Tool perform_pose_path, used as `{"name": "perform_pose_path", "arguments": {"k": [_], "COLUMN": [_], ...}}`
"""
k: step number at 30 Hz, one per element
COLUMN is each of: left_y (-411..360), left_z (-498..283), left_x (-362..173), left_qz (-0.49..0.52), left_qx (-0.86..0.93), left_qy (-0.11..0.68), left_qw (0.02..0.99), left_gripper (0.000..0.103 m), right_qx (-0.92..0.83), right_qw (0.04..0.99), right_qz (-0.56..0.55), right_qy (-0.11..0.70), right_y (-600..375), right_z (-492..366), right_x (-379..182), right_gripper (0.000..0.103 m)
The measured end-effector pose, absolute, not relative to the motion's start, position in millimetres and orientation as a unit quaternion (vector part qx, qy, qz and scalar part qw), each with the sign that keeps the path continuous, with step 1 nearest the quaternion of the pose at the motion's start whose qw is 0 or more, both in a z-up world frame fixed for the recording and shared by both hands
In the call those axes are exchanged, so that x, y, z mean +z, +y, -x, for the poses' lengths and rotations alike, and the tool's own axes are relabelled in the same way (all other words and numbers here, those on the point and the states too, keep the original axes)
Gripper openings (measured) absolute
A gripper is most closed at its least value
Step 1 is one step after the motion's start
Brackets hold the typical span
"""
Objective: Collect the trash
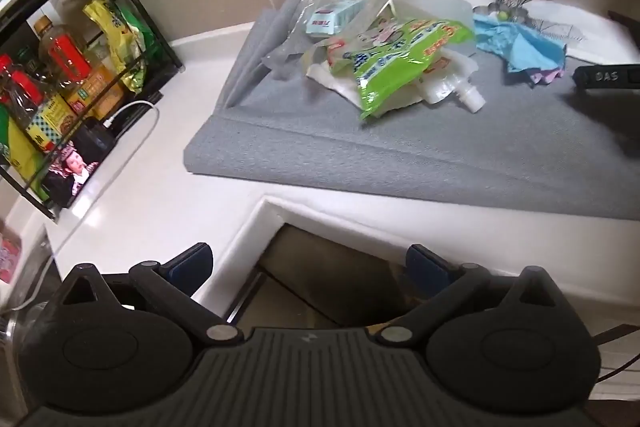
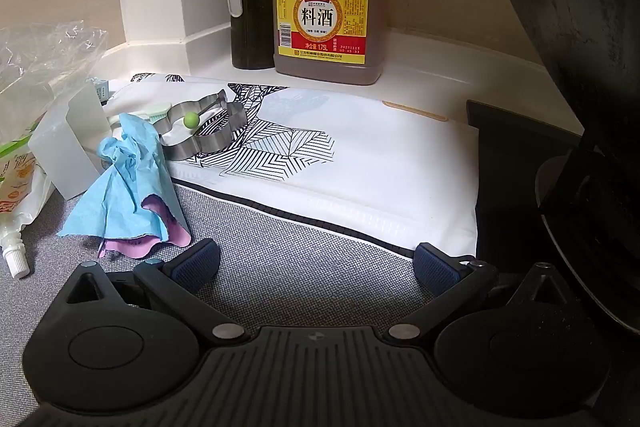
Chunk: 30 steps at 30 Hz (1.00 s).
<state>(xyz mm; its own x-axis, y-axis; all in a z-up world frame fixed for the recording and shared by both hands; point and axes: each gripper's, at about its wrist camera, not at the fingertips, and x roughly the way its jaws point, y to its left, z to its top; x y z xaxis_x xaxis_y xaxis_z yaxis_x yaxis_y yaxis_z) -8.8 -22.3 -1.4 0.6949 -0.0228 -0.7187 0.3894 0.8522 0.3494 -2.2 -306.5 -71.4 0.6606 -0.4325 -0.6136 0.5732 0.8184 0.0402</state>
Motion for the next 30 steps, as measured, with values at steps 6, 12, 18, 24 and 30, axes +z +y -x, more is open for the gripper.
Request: {"name": "perform_pose_path", "arguments": {"k": [6, 12, 18, 24, 30], "left_y": [-31.7, -27.0, -11.0, 11.5, 31.8], "left_z": [24.6, 48.0, 70.3, 91.8, 106.7], "left_x": [0.0, 9.5, 24.8, 33.3, 27.5], "left_qz": [-0.222, -0.197, -0.179, -0.166, -0.137], "left_qx": [-0.141, -0.154, -0.149, -0.15, -0.16], "left_qy": [0.361, 0.339, 0.321, 0.314, 0.321], "left_qw": [0.895, 0.907, 0.918, 0.923, 0.923], "left_gripper": [0.103, 0.103, 0.103, 0.103, 0.103], "right_qx": [-0.278, -0.278, -0.28, -0.27, -0.187], "right_qw": [0.904, 0.904, 0.903, 0.907, 0.962], "right_qz": [-0.115, -0.115, -0.117, -0.119, -0.048], "right_qy": [0.304, 0.304, 0.303, 0.3, 0.193], "right_y": [-306.5, -306.5, -306.1, -283.0, -193.6], "right_z": [2.1, 2.0, 1.5, 26.5, 136.1], "right_x": [-71.5, -71.6, -72.1, -57.5, -11.4], "right_gripper": [0.103, 0.103, 0.103, 0.103, 0.103]}}
